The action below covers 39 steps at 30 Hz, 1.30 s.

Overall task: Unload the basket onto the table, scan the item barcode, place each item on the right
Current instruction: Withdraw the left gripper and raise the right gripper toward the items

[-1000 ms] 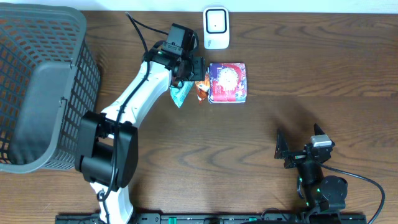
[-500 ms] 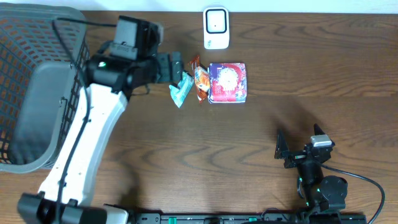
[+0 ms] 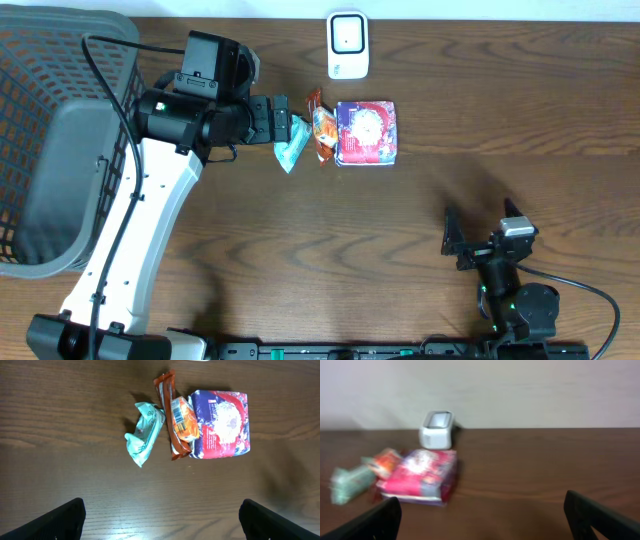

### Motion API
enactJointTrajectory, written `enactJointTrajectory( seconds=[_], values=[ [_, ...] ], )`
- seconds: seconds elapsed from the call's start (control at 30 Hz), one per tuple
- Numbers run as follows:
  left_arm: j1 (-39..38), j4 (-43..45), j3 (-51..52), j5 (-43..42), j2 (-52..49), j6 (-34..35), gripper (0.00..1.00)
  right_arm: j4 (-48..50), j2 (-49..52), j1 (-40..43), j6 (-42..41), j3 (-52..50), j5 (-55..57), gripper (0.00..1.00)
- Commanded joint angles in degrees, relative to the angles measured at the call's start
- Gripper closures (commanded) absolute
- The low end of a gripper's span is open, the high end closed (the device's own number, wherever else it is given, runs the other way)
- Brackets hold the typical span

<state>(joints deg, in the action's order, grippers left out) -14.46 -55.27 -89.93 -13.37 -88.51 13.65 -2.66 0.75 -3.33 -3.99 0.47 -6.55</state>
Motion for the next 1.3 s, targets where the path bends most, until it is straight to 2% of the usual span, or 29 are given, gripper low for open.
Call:
enactJointTrajectory(
  seconds=[0.0, 0.1, 0.17, 0.3, 0.37, 0.4, 0.47, 0.53, 0.63, 0.73, 1.0, 1.13, 1.27],
  values=[
    [0.0, -0.2, -0.4, 0.2, -0.2, -0.3, 0.02, 0.9, 0.0, 0.2, -14.4, -0.2, -16.7, 0.01],
    [0.0, -0.2, -0.4, 0.2, -0.2, -0.3, 0.02, 5.4, 0.0, 0.2, -26.0, -0.2, -24.7, 0.01],
    [0.0, -0.2, -0.4, 0.2, -0.2, -0.3, 0.02, 11.1, 0.0, 0.2, -30.4, -0.2, -25.3, 0.01],
    [0.0, -0.2, -0.4, 0.2, -0.2, -0.3, 0.02, 32.5, 0.0, 0.2, -30.5, -0.1, -23.1, 0.01],
    [0.0, -0.2, -0.4, 0.2, -0.2, -0.3, 0.02, 38.0, 0.2, 0.3, -28.6, 1.4, -19.6, 0.01],
    [0.0, -0.2, -0.4, 0.2, -0.2, -0.3, 0.02, 37.7, 0.5, 0.3, -27.3, 2.8, -18.5, 0.01],
    [0.0, -0.2, -0.4, 0.2, -0.2, -0.3, 0.02, 32.6, 1.9, 0.3, -21.7, 7.5, -17.5, 0.01],
    [0.0, -0.2, -0.4, 0.2, -0.2, -0.3, 0.02, 23.2, 4.8, 0.3, -13.6, 13.5, -17.6, 0.01],
    [0.0, -0.2, -0.4, 0.2, -0.2, -0.3, 0.02, 7.3, 12.5, 0.3, -0.7, 23.5, -15.9, 0.01],
    [0.0, -0.2, -0.4, 0.2, -0.2, -0.3, 0.02, -5.9, 23.9, 0.3, 6.0, 33.9, -13.0, 0.01],
    [0.0, -0.2, -0.4, 0.2, -0.2, -0.3, 0.02, -33.1, 58.3, 0.3, 8.0, 60.8, -19.3, 0.01],
    [0.0, -0.2, -0.4, 0.2, -0.2, -0.3, 0.02, -41.0, 69.8, 0.3, 7.9, 69.4, -25.4, 0.01],
    [0.0, -0.2, -0.4, 0.2, -0.2, -0.3, 0.02, -42.2, 74.5, 0.3, 7.9, 70.8, -32.2, 0.01]
  ],
)
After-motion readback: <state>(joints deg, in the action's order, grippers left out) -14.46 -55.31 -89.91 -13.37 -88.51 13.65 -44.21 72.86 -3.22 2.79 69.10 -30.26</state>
